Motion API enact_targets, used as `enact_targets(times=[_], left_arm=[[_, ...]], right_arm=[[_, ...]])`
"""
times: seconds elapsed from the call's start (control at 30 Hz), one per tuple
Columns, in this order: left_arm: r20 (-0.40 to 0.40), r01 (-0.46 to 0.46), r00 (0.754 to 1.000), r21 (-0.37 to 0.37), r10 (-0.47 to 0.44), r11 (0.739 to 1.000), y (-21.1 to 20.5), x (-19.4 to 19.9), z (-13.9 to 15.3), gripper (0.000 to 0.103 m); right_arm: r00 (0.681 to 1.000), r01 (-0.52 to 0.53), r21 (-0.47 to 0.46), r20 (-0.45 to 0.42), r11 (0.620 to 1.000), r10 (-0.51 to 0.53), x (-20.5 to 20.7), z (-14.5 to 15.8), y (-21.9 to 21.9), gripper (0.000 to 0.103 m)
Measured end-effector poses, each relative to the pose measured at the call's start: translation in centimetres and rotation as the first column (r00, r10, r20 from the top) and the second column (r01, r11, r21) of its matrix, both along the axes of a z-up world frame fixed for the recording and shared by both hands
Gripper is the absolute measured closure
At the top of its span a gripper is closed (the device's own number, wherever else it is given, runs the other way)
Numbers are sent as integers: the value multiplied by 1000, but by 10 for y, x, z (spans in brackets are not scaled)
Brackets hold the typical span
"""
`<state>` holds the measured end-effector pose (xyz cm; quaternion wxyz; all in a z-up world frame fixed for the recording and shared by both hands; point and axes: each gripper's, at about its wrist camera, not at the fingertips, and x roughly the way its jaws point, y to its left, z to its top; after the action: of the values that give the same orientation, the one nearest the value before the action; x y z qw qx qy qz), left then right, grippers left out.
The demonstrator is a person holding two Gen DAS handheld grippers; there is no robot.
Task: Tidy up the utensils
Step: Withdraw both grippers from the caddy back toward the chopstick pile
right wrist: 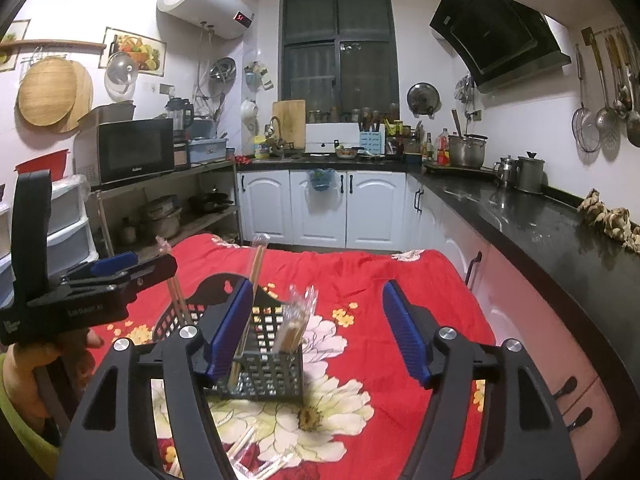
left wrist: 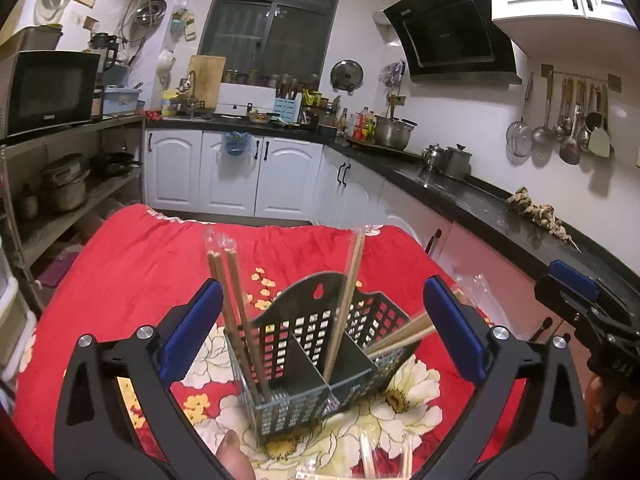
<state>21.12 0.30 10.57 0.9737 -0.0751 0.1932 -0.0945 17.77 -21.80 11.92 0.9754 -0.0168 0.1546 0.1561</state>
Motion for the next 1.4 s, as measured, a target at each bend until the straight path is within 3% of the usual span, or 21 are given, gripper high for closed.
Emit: enact_targets(times=[0.37, 0.67, 1.4], left_arm=[[-4, -12, 1000, 21, 12, 1000, 0, -21, -9, 11], [-46, -19, 999, -5, 18, 1000, 11, -33, -24, 11], [-261, -17, 965, -17, 12, 1000, 24, -47, -93, 11]], right_arm=[[999, -15, -8, -45, 1000, 14, -16, -20, -1, 37], [996, -35, -37, -83, 999, 32, -28, -37, 4, 37], [971, -44, -91, -237, 995, 22, -50, -98, -11, 37]])
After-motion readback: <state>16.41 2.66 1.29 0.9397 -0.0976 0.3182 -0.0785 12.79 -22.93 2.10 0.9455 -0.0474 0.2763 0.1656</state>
